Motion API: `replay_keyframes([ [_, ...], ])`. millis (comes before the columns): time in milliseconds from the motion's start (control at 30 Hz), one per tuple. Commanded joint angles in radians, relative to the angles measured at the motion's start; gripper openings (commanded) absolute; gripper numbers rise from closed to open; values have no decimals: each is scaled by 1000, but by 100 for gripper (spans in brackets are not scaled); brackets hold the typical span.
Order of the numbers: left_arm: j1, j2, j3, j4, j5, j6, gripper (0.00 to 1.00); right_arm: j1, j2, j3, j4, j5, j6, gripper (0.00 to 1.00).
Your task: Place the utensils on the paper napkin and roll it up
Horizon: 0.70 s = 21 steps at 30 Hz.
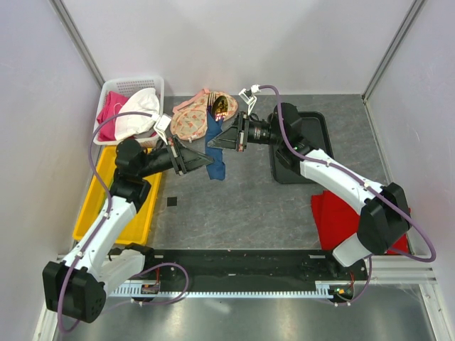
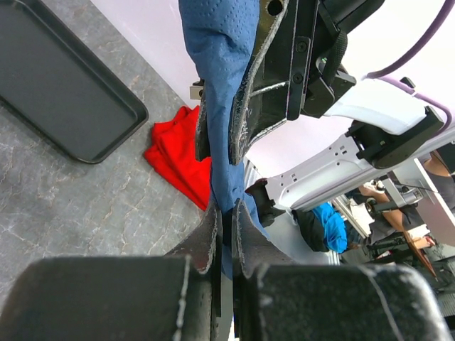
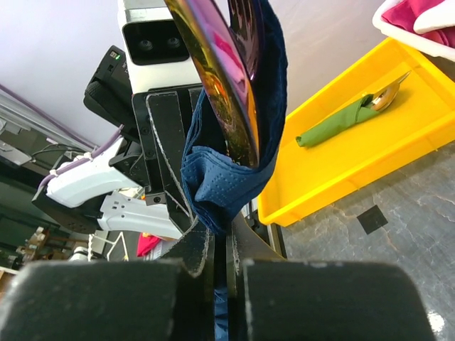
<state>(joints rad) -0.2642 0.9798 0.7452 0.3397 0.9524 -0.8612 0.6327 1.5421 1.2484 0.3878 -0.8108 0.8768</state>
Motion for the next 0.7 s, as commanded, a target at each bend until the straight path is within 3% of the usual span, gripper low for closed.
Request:
replay_keyframes([
  [0,0,-4,6,7,20,17,2,1,-8,54,69,6,-4,0],
  [33,0,-7,9,8,23,22,2,1,-4,54,69,-7,-2,3],
  [67,0,-9,13,5,25,36,2,1,-4,54,68,-10,-1,24],
  [133,9,-20,19,-36,32,63,2,1,-7,51,65,-2,-10,44],
  [233,43,-41,6,-79,46,94,2,1,3,65,37,-2,-24,63],
  [300,63,-59,-1,-77,63,96,2,1,4,66,34,-1,-27,65],
  [400,92,-76,-10,-82,68,94,2,1,6,60,22,7,-33,77],
  [500,121,-82,-21,-65,94,79,2,1,6,60,3,13,-47,97],
  [667,232,-73,-29,-82,178,93,2,-5,3,71,-67,28,-90,98],
])
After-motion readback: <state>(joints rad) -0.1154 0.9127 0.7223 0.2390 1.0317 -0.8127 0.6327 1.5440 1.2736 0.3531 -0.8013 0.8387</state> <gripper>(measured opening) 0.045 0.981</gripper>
